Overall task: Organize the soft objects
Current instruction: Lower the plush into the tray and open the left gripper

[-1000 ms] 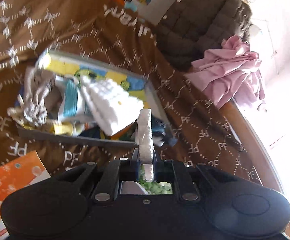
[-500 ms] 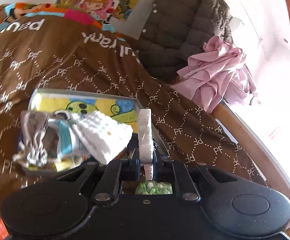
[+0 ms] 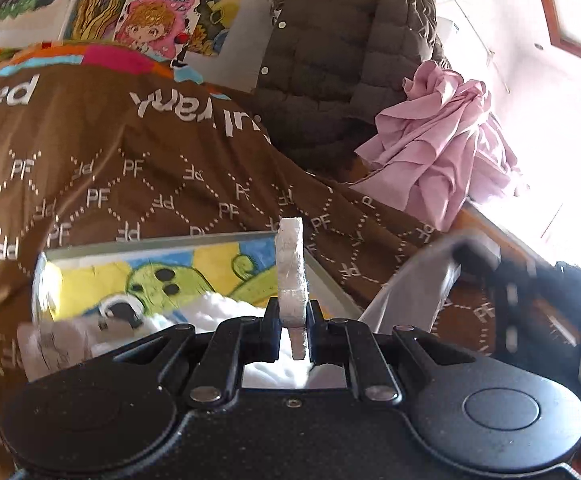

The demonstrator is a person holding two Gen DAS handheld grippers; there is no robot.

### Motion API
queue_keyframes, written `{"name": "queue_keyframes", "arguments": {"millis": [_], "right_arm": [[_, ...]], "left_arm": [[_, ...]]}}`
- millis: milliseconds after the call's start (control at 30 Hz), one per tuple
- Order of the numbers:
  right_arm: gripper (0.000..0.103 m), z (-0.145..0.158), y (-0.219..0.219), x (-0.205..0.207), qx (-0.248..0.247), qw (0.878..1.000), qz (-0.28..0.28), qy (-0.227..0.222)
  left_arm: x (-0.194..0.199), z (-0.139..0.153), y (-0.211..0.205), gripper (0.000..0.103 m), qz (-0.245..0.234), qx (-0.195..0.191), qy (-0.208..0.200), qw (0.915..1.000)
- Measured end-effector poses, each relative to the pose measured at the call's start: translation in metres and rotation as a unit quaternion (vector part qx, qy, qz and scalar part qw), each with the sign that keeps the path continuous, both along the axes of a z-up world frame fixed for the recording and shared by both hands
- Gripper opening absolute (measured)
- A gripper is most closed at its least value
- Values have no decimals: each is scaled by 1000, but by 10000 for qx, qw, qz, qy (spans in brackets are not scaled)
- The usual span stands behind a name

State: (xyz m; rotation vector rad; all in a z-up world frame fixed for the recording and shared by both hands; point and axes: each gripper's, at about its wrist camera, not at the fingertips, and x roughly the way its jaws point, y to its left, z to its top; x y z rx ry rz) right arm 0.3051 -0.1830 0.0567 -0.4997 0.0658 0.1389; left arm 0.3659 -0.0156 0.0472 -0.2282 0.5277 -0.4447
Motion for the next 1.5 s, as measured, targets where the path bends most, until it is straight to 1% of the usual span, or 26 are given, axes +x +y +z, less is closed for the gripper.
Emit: {"name": "queue_keyframes", "arguments": {"millis": [67, 133, 167, 233, 367, 433, 467, 600, 700, 767, 867, 900, 933, 1000, 1033, 1100, 1167, 1233, 1400, 1433, 1467, 1500], "right_arm": [[0, -2, -1, 15, 191, 9993, -58, 327], [0, -9, -3, 24, 310, 9974, -88, 642], [0, -13, -6, 27, 383, 9960, -102, 805], [0, -19, -12, 34, 615, 9915, -121, 1138], [0, -26, -31, 48, 1240, 9763, -146, 1769], [0, -29, -43, 55, 1540, 9673, -191, 2004], [0, -31, -50, 59, 1705, 9618, -223, 2129], [0, -40, -75, 74, 2261, 9386, -322, 2585], [0, -49, -90, 81, 2566, 9245, -359, 2797], [1, -53, -96, 83, 2693, 9180, -324, 2894], [3, -56, -101, 81, 2764, 9149, -287, 2928], [6, -56, -101, 79, 2769, 9151, -275, 2919], [7, -56, -103, 78, 2783, 9152, -260, 2905], [8, -55, -103, 74, 2790, 9162, -251, 2866], [10, -54, -104, 72, 2782, 9176, -244, 2830], [12, -52, -105, 70, 2738, 9216, -248, 2742], [16, -50, -104, 67, 2685, 9249, -254, 2681], [26, -48, -105, 63, 2652, 9273, -256, 2629], [39, -43, -107, 52, 2555, 9336, -241, 2501], [43, -41, -107, 50, 2519, 9352, -241, 2479], [44, -40, -107, 47, 2484, 9368, -243, 2453], [47, -39, -108, 44, 2469, 9379, -239, 2427]], "left_arm": [[5, -4, -1, 13, 57, 220, -140, 9996], [7, -9, -4, 13, 133, 548, -298, 9980], [7, -13, -6, 13, 123, 700, -359, 9968], [4, -20, -15, 13, 59, 1132, -533, 9921], [-8, -34, -42, 13, -308, 2027, -893, 9747], [-14, -39, -57, 13, -471, 2487, -1126, 9609], [-15, -42, -63, 13, -526, 2636, -1183, 9559], [-11, -49, -81, 15, -622, 2971, -1275, 9442], [-7, -56, -92, 16, -683, 3266, -1360, 9328], [-3, -61, -96, 16, -720, 3427, -1406, 9261], [0, -67, -101, 17, -719, 3556, -1475, 9201], [1, -68, -102, 18, -717, 3549, -1494, 9201], [0, -69, -101, 21, -717, 3498, -1507, 9218], [-2, -70, -99, 23, -720, 3335, -1513, 9278], [-3, -71, -99, 24, -715, 3298, -1523, 9289], [-5, -72, -99, 28, -723, 3262, -1539, 9299], [-8, -73, -99, 29, -716, 3239, -1553, 9305], [-9, -74, -100, 33, -697, 3208, -1534, 9320], [-9, -69, -95, 42, -749, 2850, -1339, 9462], [-9, -68, -94, 46, -752, 2790, -1290, 9486], [-9, -67, -93, 48, -751, 2730, -1242, 9510], [-9, -66, -91, 53, -762, 2657, -1196, 9536]]}}
